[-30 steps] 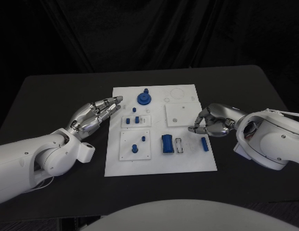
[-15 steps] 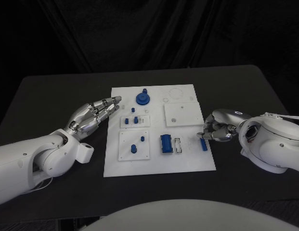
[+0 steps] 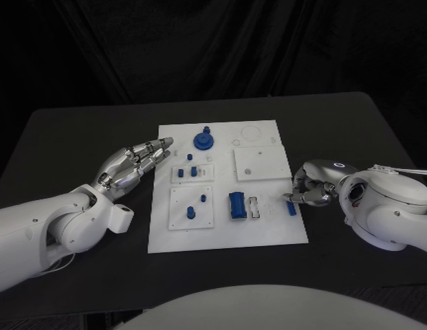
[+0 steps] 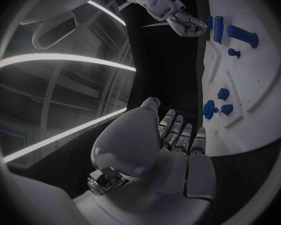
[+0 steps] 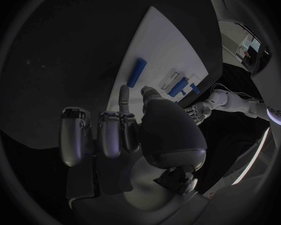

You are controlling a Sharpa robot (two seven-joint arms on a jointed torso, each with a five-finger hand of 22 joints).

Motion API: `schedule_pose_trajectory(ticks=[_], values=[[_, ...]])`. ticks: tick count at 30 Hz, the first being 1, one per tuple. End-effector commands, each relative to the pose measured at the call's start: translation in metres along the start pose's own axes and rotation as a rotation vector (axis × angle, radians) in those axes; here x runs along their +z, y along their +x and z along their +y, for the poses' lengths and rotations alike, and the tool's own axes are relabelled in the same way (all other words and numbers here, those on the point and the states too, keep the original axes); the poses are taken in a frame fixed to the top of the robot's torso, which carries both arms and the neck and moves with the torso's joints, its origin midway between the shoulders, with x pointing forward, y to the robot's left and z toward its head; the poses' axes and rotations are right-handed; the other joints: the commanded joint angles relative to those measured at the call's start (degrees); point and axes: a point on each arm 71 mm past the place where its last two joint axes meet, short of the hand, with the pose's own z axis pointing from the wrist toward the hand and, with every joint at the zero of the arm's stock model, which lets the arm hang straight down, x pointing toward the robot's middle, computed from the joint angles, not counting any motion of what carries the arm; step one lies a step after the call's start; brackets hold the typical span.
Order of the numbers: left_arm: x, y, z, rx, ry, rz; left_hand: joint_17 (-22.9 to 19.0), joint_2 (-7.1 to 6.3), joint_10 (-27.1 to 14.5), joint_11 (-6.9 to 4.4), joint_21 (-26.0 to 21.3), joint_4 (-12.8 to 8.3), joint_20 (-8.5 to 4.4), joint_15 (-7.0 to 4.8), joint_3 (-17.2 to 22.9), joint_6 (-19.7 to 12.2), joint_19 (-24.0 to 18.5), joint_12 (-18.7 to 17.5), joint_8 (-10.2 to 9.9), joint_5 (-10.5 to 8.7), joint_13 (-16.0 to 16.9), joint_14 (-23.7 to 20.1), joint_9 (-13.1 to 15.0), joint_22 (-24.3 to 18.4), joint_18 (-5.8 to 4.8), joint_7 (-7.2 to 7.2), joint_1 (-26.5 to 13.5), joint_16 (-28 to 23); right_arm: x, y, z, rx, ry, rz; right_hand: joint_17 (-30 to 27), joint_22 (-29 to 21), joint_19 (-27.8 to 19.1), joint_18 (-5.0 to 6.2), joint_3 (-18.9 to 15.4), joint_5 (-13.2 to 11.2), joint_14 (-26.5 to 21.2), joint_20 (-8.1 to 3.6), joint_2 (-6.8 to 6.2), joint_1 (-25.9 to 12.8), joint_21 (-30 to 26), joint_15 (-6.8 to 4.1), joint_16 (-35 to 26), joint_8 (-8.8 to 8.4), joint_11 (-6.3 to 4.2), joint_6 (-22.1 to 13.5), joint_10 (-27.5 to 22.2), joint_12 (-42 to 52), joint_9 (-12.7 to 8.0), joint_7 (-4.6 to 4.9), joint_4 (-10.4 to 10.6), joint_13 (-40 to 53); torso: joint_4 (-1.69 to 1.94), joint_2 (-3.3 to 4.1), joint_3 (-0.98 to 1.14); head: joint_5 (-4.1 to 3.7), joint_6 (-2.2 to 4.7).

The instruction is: Assemble the parts on the task board

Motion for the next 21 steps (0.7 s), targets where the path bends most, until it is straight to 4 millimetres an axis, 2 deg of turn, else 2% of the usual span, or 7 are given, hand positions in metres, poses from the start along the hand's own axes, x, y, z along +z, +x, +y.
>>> schedule_pose_trajectory(ticks=[1, 6, 14, 17, 21], values=[[0.0, 0.001, -0.004, -0.003, 0.063, 0.012, 0.07, -0.11, 0.0, 0.46, -0.19, -0.01, 0.37, 0.43, 0.35, 0.46, -0.15, 0.34, 0.22, 0.37, 0.09, -0.04, 0.07, -0.09, 0.64, 1.73, 0.54, 0.4, 0.0, 0.003, -0.003, -0.028, 0.031, 0.009, 9.41, 13.12, 3.76, 0.1, -0.14, -0.2, 4.98, 0.41, 0.0, -0.33, -0.13, 0.46, -0.24, -0.35, 0.52, 0.41, 5.97, 0.15, -0.09, -0.08, 0.05, 15.06, 0.09, -0.04, -0.05, -0.18, 0.0], [-0.001, 0.001, -0.004, -0.002, 0.062, 0.01, 0.08, -0.08, 0.03, 0.48, -0.19, -0.07, 0.37, 0.45, 0.45, 0.48, -0.15, 0.37, 0.23, 0.41, 0.09, -0.02, 0.07, -0.09, 0.62, 1.74, 0.6, 0.44, 0.001, 0.006, -0.003, -0.035, 0.034, 0.023, 9.06, 13.03, 3.66, 0.17, -0.44, -1.32, 4.9, 0.42, 0.14, -0.92, -0.38, 0.49, -0.39, -0.71, 0.58, 0.47, 5.97, 0.15, -0.38, 0.0, 0.06, 15.06, -0.04, -0.07, -0.06, -0.24, 0.0], [0.0, 0.002, -0.003, -0.004, 0.063, 0.013, 0.08, 0.02, 0.07, 0.52, -0.19, -0.21, 0.38, 0.49, 0.71, 0.47, -0.15, 0.36, 0.22, 0.51, 0.09, -0.02, 0.06, -0.09, 0.58, 1.76, 0.75, 0.45, 0.002, 0.01, -0.002, -0.038, 0.036, 0.036, 8.82, 12.97, 3.58, 0.21, -0.49, -1.44, 4.85, 0.46, 0.27, -0.9, -0.55, 0.54, -0.49, -1.36, 0.67, 0.21, 5.97, 0.15, -0.86, 0.1, -0.05, 15.06, 0.05, -0.05, -0.02, -0.3, 0.0], [0.0, 0.002, -0.003, -0.003, 0.062, 0.013, 0.08, 0.02, 0.07, 0.52, -0.19, -0.21, 0.38, 0.49, 0.71, 0.47, -0.15, 0.36, 0.22, 0.51, 0.09, -0.02, 0.06, -0.09, 0.58, 1.76, 0.75, 0.45, 0.002, 0.012, -0.002, -0.04, 0.036, 0.041, 8.7, 12.96, 3.57, 0.22, -0.2, 0.06, 4.83, 0.52, 0.29, 0.11, -0.61, 0.61, -0.55, -2.23, 0.75, 0.19, 5.97, 0.15, -1.62, 0.2, -0.27, 15.06, 0.02, -0.05, -0.02, -0.28, 0.0], [0.0, 0.001, -0.003, -0.004, 0.061, 0.013, 0.08, 0.05, 0.08, 0.53, -0.19, -0.27, 0.39, 0.51, 0.81, 0.48, -0.15, 0.35, 0.22, 0.54, 0.08, -0.02, 0.06, -0.09, 0.57, 1.78, 0.81, 0.48, 0.003, 0.014, -0.001, -0.043, 0.033, 0.049, 8.45, 12.92, 3.53, 0.25, 0.77, 4.52, 4.79, 0.53, -0.06, 2.95, -0.74, 0.6, -0.67, -3.41, 0.75, 0.84, 5.97, 0.15, -2.9, 0.19, -0.74, 15.06, -0.07, -0.05, -0.02, -0.07, 0.0]])
